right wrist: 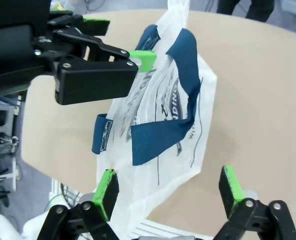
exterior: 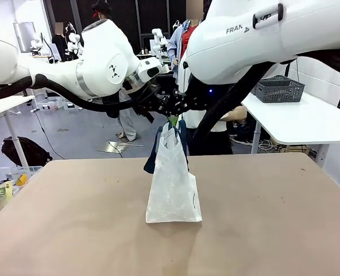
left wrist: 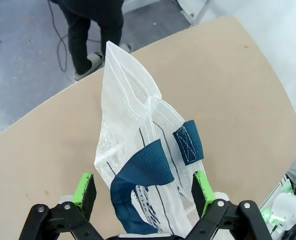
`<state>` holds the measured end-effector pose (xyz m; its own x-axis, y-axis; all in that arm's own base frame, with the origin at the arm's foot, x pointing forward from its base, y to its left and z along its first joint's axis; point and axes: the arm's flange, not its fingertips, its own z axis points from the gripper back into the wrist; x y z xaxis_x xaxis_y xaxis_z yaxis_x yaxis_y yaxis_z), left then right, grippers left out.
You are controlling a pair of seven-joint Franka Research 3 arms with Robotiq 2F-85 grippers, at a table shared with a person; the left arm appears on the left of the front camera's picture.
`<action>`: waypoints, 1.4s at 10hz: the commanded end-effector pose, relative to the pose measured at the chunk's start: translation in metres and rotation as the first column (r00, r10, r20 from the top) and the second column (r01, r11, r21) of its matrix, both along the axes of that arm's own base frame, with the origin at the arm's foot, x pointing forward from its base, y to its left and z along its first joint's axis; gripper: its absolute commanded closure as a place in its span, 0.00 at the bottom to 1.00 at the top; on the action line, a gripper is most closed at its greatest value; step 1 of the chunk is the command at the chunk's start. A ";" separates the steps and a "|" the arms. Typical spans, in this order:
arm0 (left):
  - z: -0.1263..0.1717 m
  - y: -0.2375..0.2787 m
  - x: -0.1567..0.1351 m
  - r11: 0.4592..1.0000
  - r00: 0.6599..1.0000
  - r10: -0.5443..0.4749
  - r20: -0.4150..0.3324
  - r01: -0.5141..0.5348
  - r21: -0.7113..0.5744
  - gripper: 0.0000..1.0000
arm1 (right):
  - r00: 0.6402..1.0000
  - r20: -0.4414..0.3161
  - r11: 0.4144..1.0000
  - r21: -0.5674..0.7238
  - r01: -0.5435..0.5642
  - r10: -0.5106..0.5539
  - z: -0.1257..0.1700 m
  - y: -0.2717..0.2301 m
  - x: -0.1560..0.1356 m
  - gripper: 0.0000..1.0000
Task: Transfer purchased items from the store into the shopping bag.
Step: Open the Reusable shopping bag in the center of the table.
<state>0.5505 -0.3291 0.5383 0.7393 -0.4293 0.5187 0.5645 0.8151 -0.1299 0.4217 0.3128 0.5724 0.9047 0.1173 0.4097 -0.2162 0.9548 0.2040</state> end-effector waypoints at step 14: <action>0.001 -0.001 0.002 1.000 0.995 -0.012 -0.101 0.015 0.027 1.00 | 0.992 -0.076 0.995 0.024 0.100 -0.098 -0.040 0.027 0.023 1.00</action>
<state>0.5489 -0.3326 0.5367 0.7788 -0.4451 0.4419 0.5578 0.8138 -0.1633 0.4403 0.3325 0.5308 0.9437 0.0379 0.3287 -0.1262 0.9596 0.2517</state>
